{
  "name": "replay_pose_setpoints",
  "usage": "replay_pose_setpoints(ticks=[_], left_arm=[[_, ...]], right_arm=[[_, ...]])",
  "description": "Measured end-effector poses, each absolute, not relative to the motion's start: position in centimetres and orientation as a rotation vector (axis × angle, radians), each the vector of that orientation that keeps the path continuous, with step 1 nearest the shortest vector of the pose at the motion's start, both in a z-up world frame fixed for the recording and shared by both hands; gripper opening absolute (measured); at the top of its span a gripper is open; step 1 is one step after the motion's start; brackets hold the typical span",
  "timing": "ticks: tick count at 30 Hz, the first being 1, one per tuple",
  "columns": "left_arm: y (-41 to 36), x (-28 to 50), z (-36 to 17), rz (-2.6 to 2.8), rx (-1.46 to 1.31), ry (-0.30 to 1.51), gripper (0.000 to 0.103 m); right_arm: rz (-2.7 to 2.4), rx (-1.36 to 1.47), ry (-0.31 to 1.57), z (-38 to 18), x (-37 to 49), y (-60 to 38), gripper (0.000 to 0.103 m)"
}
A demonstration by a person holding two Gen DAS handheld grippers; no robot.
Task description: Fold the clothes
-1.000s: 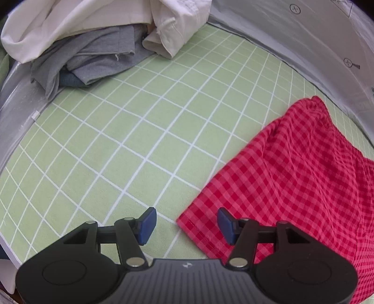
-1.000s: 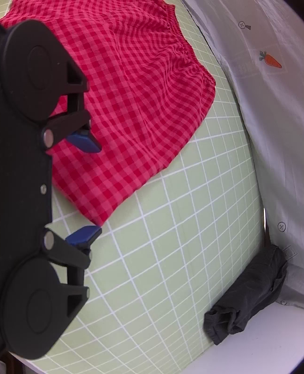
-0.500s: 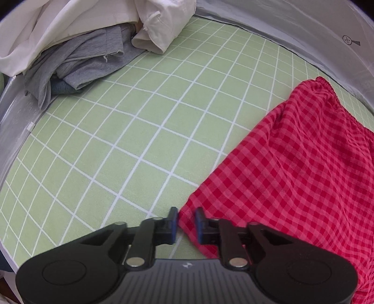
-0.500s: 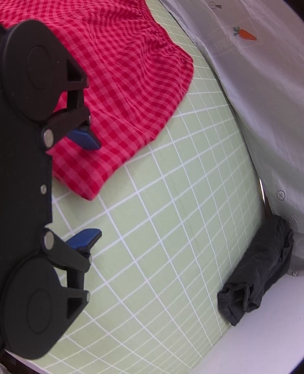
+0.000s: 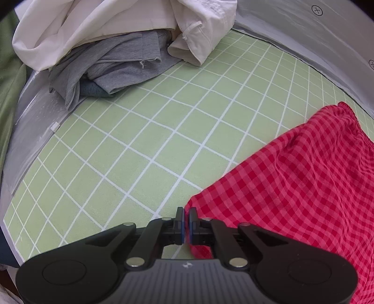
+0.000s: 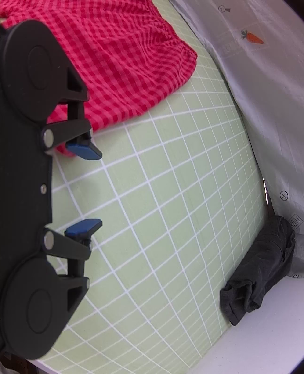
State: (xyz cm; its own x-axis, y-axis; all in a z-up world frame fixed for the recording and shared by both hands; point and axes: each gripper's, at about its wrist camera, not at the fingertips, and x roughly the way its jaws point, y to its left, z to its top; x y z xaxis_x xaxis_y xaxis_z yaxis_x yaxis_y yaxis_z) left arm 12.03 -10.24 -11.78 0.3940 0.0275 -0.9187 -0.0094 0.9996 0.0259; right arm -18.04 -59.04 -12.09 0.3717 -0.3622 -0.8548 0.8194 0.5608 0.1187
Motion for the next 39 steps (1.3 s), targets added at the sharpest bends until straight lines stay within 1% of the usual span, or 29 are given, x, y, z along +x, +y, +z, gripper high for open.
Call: replay_pose_setpoints(ticks=[4,6,7,8,12,16,17,18,19,20,21,22,23,27,28,29,30,32,33,35,39], left_arm=[[-10.2,11.0,-11.9,0.024,0.014,1.167,0.004],[-10.2,10.7,-12.0,0.022,0.013,1.165,0.004],[-10.2,10.6,-12.0,0.021,0.012,1.164,0.004],[-10.1,10.5,-12.0,0.019,0.012,1.162,0.004],[-10.2,10.4,-12.0,0.020,0.009,1.159,0.004],[-10.1,10.4,-12.0,0.020,0.001,1.155,0.004],[-10.0,10.4,-12.0,0.019,-0.002,1.155,0.004],[-10.0,10.4,-12.0,0.019,-0.005,1.155,0.004],[-10.0,10.4,-12.0,0.020,-0.007,1.154,0.005],[-10.0,10.4,-12.0,0.021,-0.008,1.154,0.005],[-10.0,10.4,-12.0,0.021,-0.010,1.153,0.005],[-10.0,10.4,-12.0,0.021,-0.009,1.153,0.005],[-10.0,10.3,-12.0,0.021,-0.007,1.152,0.005],[-10.1,10.3,-12.0,0.024,-0.005,1.151,0.005],[-10.2,10.3,-12.0,0.025,-0.003,1.151,0.005],[-10.2,10.3,-12.0,0.025,0.000,1.151,0.005],[-10.3,10.3,-12.0,0.026,0.002,1.152,0.005],[-10.2,10.4,-12.0,0.024,0.006,1.154,0.005],[-10.2,10.4,-12.0,0.024,0.005,1.155,0.005],[-10.2,10.4,-12.0,0.025,0.004,1.155,0.005],[-10.4,10.3,-12.1,0.026,0.018,1.154,0.005]], right_arm=[[-0.720,0.644,0.828,-11.6,-18.0,-57.7,0.057],[-0.652,0.640,0.800,-11.1,-17.5,-57.2,0.061],[-0.622,0.632,0.795,-10.9,-17.2,-57.0,0.065],[-0.598,0.611,0.801,-10.8,-16.7,-56.9,0.067],[-0.594,0.473,0.883,-11.7,-14.6,-56.8,0.068],[-0.538,0.468,0.912,-12.8,-14.0,-57.9,0.068],[-0.516,0.484,0.917,-12.8,-14.0,-58.2,0.067],[-0.494,0.499,0.922,-12.9,-14.0,-58.4,0.064],[-0.472,0.514,0.928,-13.0,-14.0,-58.7,0.051],[-0.456,0.528,0.938,-13.0,-14.0,-58.9,0.034],[-0.445,0.541,0.953,-12.9,-14.1,-59.2,0.025],[-0.440,0.575,0.958,-12.7,-14.3,-59.5,0.008],[-0.438,0.624,0.954,-12.4,-14.7,-60.1,0.002],[-0.476,0.869,0.840,-11.4,-16.8,-62.5,0.003],[-0.513,0.869,0.853,-11.6,-16.9,-62.8,0.009],[-0.559,0.816,0.895,-11.9,-16.7,-62.7,0.020],[-0.604,0.738,0.947,-12.1,-16.3,-62.5,0.021],[-0.639,0.646,0.991,-12.3,-16.1,-62.1,0.021],[-0.646,0.629,0.990,-12.3,-16.3,-61.9,0.021],[-0.652,0.617,0.969,-12.2,-16.6,-61.6,0.029],[-0.624,0.499,1.004,-12.7,-16.1,-60.1,0.031]])
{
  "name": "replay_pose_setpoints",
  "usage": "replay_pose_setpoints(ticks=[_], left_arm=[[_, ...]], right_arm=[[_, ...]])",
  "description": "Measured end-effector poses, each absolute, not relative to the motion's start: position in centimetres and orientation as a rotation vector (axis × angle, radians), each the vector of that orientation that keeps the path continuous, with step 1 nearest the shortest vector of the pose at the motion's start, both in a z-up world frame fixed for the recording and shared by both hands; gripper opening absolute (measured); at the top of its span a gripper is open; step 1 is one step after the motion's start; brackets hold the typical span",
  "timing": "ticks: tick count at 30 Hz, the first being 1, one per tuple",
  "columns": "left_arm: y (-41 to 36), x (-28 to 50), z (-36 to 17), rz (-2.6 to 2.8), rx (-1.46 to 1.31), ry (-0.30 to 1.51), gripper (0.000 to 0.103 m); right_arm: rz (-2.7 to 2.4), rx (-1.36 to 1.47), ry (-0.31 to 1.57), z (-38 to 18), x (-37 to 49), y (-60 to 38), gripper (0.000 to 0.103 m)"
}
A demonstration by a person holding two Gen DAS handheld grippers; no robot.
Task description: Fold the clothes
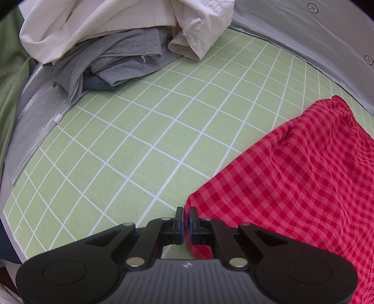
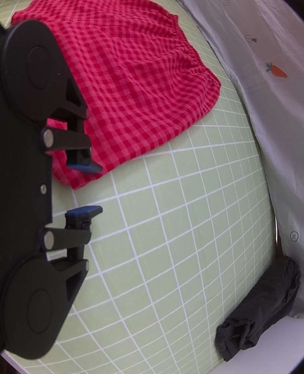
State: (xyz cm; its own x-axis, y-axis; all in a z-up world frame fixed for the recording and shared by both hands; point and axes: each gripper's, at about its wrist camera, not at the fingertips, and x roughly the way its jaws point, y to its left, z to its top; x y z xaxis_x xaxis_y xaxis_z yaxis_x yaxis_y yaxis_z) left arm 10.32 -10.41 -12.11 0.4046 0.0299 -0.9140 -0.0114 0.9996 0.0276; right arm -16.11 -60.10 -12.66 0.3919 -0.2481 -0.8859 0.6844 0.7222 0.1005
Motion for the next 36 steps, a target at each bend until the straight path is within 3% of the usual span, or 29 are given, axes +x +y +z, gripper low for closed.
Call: replay_pose_setpoints(ticks=[4,6,7,9,12,15,16,21,25,28,31,36], left_arm=[[-10.5,10.3,-12.2,0.025,0.025,1.153,0.005],[-10.4,10.2,-12.2,0.024,0.018,1.153,0.005],[-10.3,10.2,-12.2,0.024,0.014,1.153,0.005],[-10.2,10.2,-12.2,0.023,0.011,1.152,0.005],[-10.3,10.1,-12.2,0.022,0.015,1.149,0.005],[-10.3,10.0,-12.3,0.022,0.015,1.145,0.005],[-10.3,10.0,-12.3,0.022,0.014,1.144,0.005],[-10.3,10.0,-12.2,0.021,0.013,1.139,0.005],[-10.3,9.9,-12.2,0.022,0.013,1.138,0.005],[-10.2,10.1,-12.2,0.019,0.008,1.143,0.005],[-10.3,10.2,-12.2,0.017,0.005,1.151,0.005],[-11.0,10.0,-11.3,-0.022,-0.044,1.152,0.004]], right_arm=[[-0.539,0.451,1.014,-13.4,-15.3,-58.7,0.031],[-0.528,0.415,1.018,-13.4,-15.0,-58.0,0.041],[-0.527,0.392,1.017,-13.3,-14.9,-57.8,0.051],[-0.518,0.374,1.016,-13.3,-14.9,-57.7,0.054],[-0.476,0.384,1.023,-13.6,-15.0,-58.0,0.045],[-0.463,0.408,1.050,-13.6,-15.5,-58.4,0.019],[-0.459,0.449,1.062,-13.5,-15.8,-58.8,0.006],[-0.500,0.807,0.953,-13.1,-19.1,-61.6,0.004],[-0.582,0.774,0.996,-13.4,-19.8,-61.6,0.008],[-0.606,0.657,1.043,-13.2,-19.3,-60.5,0.021],[-0.618,0.564,1.061,-12.9,-18.7,-59.7,0.022],[-0.643,0.464,1.065,-12.2,-18.6,-59.1,0.035]])
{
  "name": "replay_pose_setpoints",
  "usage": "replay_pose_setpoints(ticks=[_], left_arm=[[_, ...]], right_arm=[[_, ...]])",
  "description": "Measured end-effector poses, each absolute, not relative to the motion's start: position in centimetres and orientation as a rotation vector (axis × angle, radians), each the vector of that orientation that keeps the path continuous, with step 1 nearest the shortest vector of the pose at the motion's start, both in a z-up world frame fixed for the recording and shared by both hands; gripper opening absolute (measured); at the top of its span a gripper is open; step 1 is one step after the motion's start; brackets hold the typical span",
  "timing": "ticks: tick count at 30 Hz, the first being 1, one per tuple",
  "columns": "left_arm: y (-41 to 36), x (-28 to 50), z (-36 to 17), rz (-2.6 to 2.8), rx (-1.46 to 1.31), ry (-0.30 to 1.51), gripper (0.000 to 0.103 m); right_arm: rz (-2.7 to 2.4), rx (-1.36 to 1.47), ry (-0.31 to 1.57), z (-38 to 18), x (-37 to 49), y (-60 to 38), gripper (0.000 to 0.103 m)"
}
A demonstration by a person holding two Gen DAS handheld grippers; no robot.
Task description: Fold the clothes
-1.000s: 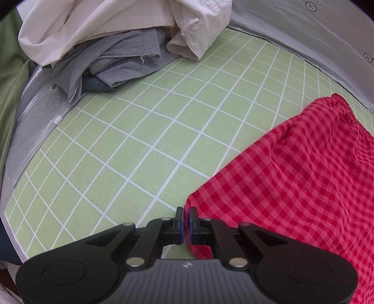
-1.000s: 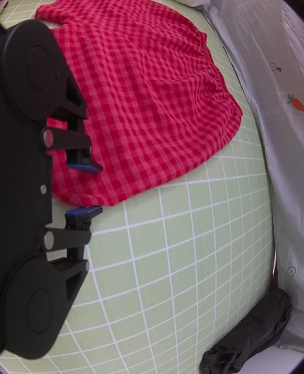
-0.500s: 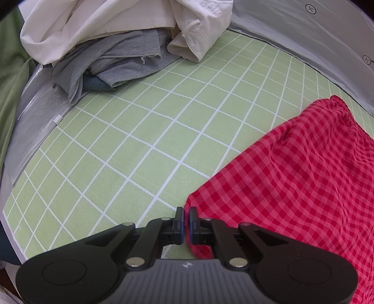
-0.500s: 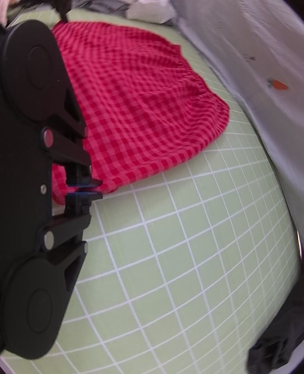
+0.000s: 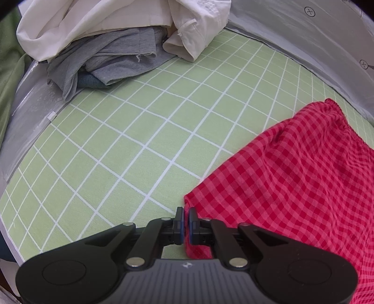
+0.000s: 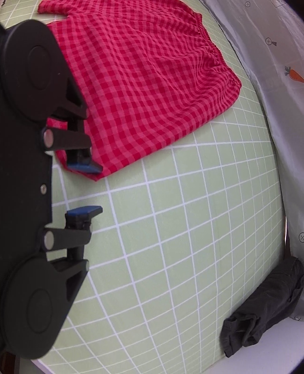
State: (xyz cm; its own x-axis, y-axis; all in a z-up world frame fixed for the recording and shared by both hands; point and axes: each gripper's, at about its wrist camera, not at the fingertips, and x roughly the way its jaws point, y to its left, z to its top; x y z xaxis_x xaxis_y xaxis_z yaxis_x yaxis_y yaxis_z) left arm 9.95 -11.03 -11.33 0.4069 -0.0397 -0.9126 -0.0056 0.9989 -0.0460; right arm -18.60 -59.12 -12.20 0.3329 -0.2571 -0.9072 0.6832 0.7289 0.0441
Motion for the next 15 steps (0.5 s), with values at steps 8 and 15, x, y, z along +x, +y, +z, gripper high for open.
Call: replay_pose_setpoints(ticks=[8,15], left_arm=[[-20.0,6.7,-7.2,-0.258,-0.059,1.058,0.003],[-34.0,0.9,-5.4,-0.617,-0.004,1.052,0.003]], right_arm=[[-0.647,0.424,1.036,-11.7,-19.9,-59.0,0.055],[-0.637,0.431,1.011,-11.7,-21.7,-60.2,0.057]])
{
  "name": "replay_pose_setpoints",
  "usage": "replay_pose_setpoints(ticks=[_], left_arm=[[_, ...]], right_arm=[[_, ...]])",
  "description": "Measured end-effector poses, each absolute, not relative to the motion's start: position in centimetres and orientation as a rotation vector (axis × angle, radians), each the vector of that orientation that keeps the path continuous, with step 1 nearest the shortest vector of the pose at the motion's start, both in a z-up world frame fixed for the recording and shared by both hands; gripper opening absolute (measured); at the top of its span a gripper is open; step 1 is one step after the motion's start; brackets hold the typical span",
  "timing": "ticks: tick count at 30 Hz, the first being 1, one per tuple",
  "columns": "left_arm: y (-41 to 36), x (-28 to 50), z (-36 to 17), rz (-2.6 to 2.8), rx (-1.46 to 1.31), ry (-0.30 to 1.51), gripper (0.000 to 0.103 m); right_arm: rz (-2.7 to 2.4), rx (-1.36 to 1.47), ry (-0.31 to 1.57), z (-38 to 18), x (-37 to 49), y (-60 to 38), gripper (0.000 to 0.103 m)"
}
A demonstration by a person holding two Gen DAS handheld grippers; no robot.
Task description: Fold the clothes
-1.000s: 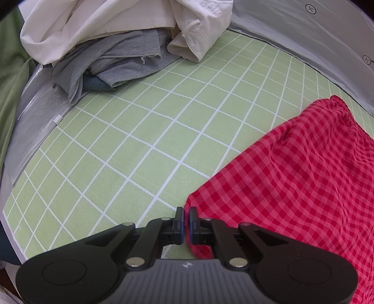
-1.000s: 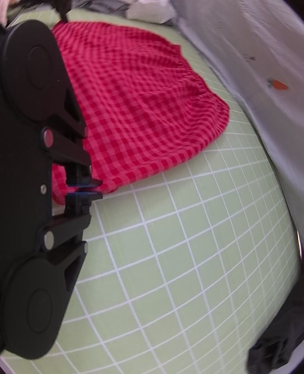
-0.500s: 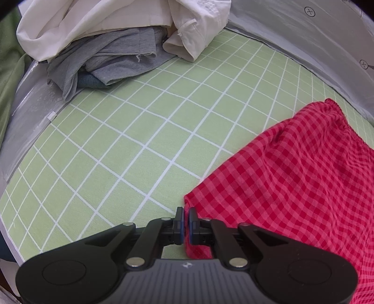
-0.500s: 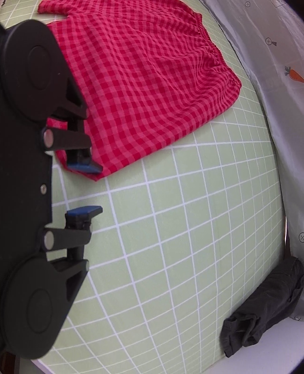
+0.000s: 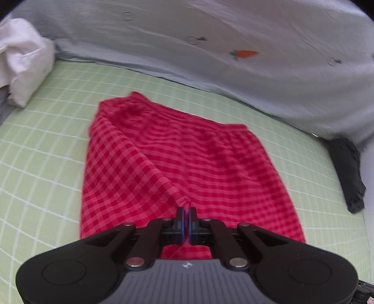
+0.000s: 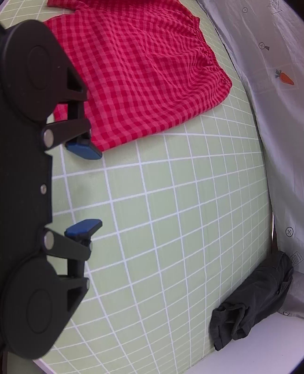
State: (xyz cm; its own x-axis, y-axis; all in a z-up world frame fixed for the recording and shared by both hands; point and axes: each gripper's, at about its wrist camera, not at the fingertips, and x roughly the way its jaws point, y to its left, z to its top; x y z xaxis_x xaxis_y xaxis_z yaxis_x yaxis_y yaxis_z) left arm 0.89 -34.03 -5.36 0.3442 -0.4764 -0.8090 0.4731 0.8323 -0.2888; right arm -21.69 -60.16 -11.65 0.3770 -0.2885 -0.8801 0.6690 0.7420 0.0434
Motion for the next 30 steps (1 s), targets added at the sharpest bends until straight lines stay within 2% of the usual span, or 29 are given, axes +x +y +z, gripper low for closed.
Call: replay_pose_setpoints(ticks=[2,4,6,8,9,10,11,14,18,21,27,29,30], left_arm=[[-38.2,-2.0,-5.9,-0.736,0.056,1.071,0.004],[-41.0,-5.0,-6.9,-0.801,0.132,1.085,0.010],[-41.8,-7.3,-7.9,-0.801,0.205,1.096,0.013],[-41.5,-8.7,-8.6,-0.763,0.254,1.104,0.030],[-40.7,-8.8,-8.8,-0.710,0.252,1.110,0.035],[-39.8,-8.8,-9.0,-0.653,0.247,1.120,0.044],[-38.9,-8.6,-9.4,-0.594,0.237,1.135,0.048],[-36.5,-7.8,-10.6,-0.460,0.215,1.186,0.052],[-34.0,-7.3,-12.0,-0.309,0.217,1.220,0.053],[-33.0,-7.1,-12.4,-0.263,0.197,1.215,0.053],[-33.2,-7.4,-12.6,-0.251,0.229,1.155,0.057],[-33.3,-7.7,-12.5,-0.249,0.242,1.142,0.061],[-33.3,-7.8,-12.5,-0.249,0.246,1.139,0.061]], right_arm=[[-0.625,0.429,1.010,-11.7,-22.2,-60.2,0.058],[-0.613,0.439,1.011,-11.8,-22.7,-60.4,0.058],[-0.607,0.438,1.012,-11.8,-23.1,-60.4,0.059],[-0.609,0.405,1.008,-11.7,-23.3,-60.0,0.069],[-0.611,0.377,1.002,-11.5,-23.2,-59.7,0.072],[-0.611,0.345,0.989,-11.2,-23.0,-59.3,0.080],[-0.611,0.310,0.970,-10.9,-22.8,-58.9,0.086],[-0.595,0.232,0.907,-10.1,-21.6,-57.6,0.096],[-0.500,0.200,0.860,-9.9,-18.9,-55.5,0.096],[-0.421,0.189,0.853,-10.6,-16.8,-53.2,0.092],[-0.281,0.215,0.871,-12.6,-13.7,-49.3,0.065],[-0.246,0.238,0.884,-13.1,-13.0,-48.7,0.048],[-0.233,0.252,0.888,-13.3,-12.7,-48.5,0.045]])
